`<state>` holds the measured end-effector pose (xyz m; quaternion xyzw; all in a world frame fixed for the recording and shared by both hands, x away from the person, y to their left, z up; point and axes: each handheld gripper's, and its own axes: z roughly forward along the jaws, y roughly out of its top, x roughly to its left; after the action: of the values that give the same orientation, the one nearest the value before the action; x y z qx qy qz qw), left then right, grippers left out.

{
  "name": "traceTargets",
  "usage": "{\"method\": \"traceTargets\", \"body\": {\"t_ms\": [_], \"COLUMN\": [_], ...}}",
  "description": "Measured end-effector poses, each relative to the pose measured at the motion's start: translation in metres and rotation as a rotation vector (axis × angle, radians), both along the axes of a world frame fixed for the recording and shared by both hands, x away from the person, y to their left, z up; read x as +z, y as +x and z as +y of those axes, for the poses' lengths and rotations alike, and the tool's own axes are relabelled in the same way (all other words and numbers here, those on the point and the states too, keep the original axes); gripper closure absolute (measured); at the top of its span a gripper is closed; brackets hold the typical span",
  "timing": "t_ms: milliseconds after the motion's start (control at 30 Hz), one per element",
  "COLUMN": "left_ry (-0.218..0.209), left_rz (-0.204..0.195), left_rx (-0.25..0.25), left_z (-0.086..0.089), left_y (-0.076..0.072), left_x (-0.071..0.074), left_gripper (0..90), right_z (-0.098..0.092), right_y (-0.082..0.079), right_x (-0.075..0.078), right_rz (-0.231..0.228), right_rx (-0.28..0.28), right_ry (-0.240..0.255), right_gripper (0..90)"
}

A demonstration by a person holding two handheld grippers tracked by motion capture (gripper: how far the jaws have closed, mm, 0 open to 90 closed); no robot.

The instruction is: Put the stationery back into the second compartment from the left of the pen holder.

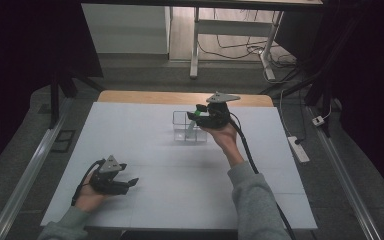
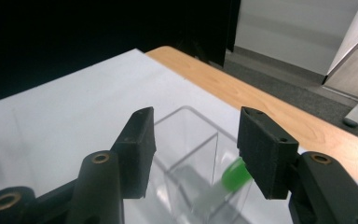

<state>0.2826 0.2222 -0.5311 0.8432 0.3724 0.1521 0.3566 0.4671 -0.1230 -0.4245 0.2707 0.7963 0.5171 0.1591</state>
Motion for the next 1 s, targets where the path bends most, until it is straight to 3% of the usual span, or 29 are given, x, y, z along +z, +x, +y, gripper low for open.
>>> {"method": "traceTargets", "body": {"t_ms": [400, 567, 700, 767, 1000], "left_ry": [-0.009, -0.01, -0.008, -0.005, -0.008], "left_rz": [-0.001, -0.002, -0.001, 0.0, -0.002], "left_rx": [0.008, 0.01, 0.011, 0.01, 0.016], "left_z": [0.0, 0.001, 0.001, 0.0, 0.0], "left_y": [-0.002, -0.002, -0.001, -0.001, -0.002], "left_x": [0.001, 0.001, 0.0, 0.0, 0.001], "left_gripper": [27.0, 27.0, 27.1, 27.0, 27.0], "right_z": [-0.034, -0.054, -0.075, -0.091, -0.12], "right_y": [-0.043, -0.058, -0.07, -0.081, -0.102], "right_x": [-0.011, -0.025, -0.036, -0.044, -0.055], "right_rz": [0.029, 0.049, 0.068, 0.074, 0.094], "right_rx": [0.035, 0.024, 0.003, -0.012, -0.037], "right_ry": [-0.055, -0.081, -0.075, -0.097, -0.118], "right_gripper": [43.8, 43.3, 42.9, 42.9, 42.9]}}
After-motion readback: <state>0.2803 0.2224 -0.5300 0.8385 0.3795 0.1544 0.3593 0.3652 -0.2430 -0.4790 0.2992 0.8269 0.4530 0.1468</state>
